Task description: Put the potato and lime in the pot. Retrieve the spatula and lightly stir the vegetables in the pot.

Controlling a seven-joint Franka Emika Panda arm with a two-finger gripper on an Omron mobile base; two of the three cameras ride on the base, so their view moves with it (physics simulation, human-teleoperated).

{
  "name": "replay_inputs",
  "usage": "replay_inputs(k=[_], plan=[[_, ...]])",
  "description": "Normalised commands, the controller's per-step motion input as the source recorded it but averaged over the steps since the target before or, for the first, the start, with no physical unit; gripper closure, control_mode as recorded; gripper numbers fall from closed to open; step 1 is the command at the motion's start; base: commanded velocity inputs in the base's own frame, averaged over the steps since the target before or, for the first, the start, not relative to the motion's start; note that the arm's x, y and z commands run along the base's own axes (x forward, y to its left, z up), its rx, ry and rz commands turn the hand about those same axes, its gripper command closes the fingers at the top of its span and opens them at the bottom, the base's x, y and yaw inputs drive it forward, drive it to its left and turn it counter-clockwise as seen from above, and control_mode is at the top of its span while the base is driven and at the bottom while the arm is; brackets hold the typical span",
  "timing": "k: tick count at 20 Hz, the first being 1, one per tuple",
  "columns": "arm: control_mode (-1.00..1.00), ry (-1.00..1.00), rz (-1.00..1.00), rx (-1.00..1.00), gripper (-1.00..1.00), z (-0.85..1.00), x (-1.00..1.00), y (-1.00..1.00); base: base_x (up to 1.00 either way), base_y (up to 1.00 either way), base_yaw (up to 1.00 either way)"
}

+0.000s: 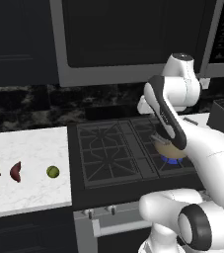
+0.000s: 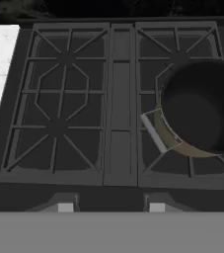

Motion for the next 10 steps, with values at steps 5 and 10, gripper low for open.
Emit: replay_inputs(k=[5, 10], plan=[[-1.00, 0.02, 0.09, -0.09, -1.00, -0.20, -0.22, 0.43, 0.00, 0.00, 0.00], [-1.00, 0.07, 0.15, -0.08, -1.00, -0.38, -0.11, 1.00, 0.00, 0.00, 0.00]])
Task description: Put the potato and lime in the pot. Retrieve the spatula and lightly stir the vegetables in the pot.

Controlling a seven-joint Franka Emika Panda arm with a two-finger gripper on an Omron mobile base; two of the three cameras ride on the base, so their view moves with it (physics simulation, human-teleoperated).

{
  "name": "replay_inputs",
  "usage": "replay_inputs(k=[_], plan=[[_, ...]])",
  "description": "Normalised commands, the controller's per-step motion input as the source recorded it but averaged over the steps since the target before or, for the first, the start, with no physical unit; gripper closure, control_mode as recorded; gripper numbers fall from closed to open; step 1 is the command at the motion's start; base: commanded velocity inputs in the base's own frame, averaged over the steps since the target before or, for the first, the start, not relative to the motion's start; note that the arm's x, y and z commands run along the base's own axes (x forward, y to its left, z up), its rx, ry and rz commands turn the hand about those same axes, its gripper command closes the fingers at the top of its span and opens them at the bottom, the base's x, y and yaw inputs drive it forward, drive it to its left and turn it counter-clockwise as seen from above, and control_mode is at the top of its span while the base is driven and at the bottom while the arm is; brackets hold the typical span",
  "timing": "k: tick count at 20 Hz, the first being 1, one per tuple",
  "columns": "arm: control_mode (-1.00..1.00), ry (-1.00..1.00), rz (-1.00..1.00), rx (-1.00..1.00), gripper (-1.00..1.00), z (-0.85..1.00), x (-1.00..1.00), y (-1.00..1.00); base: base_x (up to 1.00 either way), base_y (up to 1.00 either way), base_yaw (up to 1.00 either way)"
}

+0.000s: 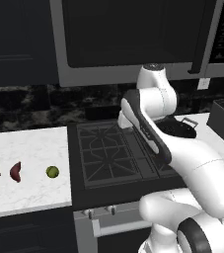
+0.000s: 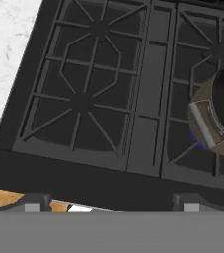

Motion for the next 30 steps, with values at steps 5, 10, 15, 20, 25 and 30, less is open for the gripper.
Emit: replay_inputs(k=[5, 10, 15, 20, 25, 30], plan=[[-1.00, 0.04, 0.11, -0.05, -1.00, -0.44, -0.01, 1.00, 0.00, 0.00, 0.00], [-1.00, 0.10, 0.14, 0.00, -1.00, -0.41, 0.00, 1.00, 0.00, 0.00, 0.00], [-1.00, 0.10, 0.15, 0.00, -1.00, -0.43, 0.06, 1.00, 0.00, 0.00, 0.00], [-1.00, 0.06, 0.13, 0.00, -1.00, -0.43, 0.15, 1.00, 0.00, 0.00, 0.00], [-1.00, 0.03, 0.05, -0.04, -1.00, -0.43, 0.42, 0.79, 0.00, 0.00, 0.00], [-1.00, 0.01, 0.00, -0.07, -1.00, -0.43, 0.52, 0.54, 0.00, 0.00, 0.00]])
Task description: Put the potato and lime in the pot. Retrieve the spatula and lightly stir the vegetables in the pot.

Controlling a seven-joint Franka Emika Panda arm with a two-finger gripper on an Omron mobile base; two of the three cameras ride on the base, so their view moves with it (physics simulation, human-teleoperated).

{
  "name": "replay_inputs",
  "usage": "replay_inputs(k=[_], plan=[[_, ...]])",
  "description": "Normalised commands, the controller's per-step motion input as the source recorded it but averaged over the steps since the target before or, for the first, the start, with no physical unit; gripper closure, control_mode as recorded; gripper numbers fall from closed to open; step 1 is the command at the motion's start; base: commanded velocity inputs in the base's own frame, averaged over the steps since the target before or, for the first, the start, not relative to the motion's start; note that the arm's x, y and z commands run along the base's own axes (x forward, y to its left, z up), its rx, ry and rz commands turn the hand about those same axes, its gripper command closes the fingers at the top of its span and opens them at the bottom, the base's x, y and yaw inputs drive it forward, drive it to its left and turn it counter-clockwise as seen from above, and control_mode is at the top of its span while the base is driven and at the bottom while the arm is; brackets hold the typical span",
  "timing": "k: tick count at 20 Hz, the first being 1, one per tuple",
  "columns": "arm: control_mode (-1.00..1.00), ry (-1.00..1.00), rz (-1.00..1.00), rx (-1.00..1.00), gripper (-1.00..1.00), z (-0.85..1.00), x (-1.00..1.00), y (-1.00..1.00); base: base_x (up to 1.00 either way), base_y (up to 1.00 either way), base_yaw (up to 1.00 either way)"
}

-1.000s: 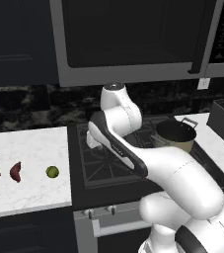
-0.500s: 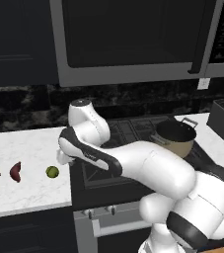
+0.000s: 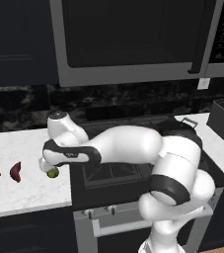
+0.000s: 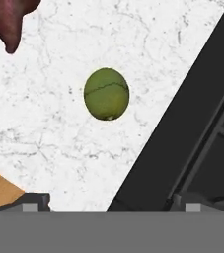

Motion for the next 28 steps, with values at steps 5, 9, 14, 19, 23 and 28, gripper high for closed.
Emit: replay_inputs(k=[5, 9, 14, 19, 23, 28], plan=[[-1.00, 0.03, 0.00, -0.04, -1.00, -0.40, 0.55, 0.47, 0.00, 0.00, 0.00], [-1.00, 0.05, 0.00, -0.01, -1.00, -0.35, 0.61, 0.28, 0.00, 0.00, 0.00], [-1.00, 0.02, 0.00, -0.02, -1.00, -0.33, 0.50, 0.13, 0.00, 0.00, 0.00], [-1.00, 0.00, 0.00, -0.02, -1.00, -0.19, 0.11, 0.07, 0.00, 0.00, 0.00], [-1.00, 0.00, 0.00, 0.00, -1.00, -0.02, -0.21, -0.22, 0.00, 0.00, 0.00], [-1.00, 0.00, -0.01, 0.00, -1.00, -0.07, -0.38, -0.50, 0.00, 0.00, 0.00]])
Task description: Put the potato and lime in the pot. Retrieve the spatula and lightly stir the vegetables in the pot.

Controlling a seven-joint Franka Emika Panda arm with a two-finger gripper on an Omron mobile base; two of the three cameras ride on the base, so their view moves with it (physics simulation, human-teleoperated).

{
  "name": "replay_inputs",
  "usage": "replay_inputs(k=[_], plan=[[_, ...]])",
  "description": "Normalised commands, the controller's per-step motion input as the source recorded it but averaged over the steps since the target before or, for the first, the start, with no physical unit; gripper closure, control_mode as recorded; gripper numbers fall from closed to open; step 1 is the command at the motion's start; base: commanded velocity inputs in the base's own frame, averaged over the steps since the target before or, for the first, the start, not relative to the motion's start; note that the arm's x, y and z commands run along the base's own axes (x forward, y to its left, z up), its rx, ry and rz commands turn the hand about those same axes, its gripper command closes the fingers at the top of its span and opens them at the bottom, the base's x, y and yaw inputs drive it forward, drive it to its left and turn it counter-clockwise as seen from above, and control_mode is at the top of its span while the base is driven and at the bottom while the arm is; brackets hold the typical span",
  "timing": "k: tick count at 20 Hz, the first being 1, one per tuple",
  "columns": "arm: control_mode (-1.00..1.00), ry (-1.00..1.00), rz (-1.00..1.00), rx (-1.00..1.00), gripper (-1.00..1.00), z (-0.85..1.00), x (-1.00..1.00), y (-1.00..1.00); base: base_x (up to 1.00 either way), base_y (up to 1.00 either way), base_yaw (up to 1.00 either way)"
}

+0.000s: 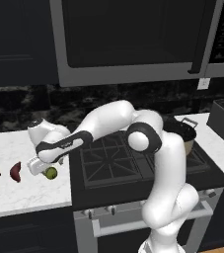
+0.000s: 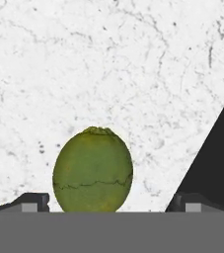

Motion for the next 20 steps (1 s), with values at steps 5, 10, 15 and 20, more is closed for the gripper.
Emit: replay_inputs(k=[5, 10, 15, 20], plan=[[-1.00, 0.00, 0.00, 0.03, -1.00, -0.30, -0.05, -0.30, 0.00, 0.00, 0.00], [-1.00, 0.00, 0.00, 0.17, -1.00, -0.29, 0.02, 0.02, 0.00, 0.00, 0.00], [-1.00, 0.00, 0.00, 0.13, -1.00, -0.27, 0.08, 0.11, 0.00, 0.00, 0.00], [-1.00, 0.00, 0.00, 0.01, -1.00, -0.29, 0.00, 0.09, 0.00, 0.00, 0.00]])
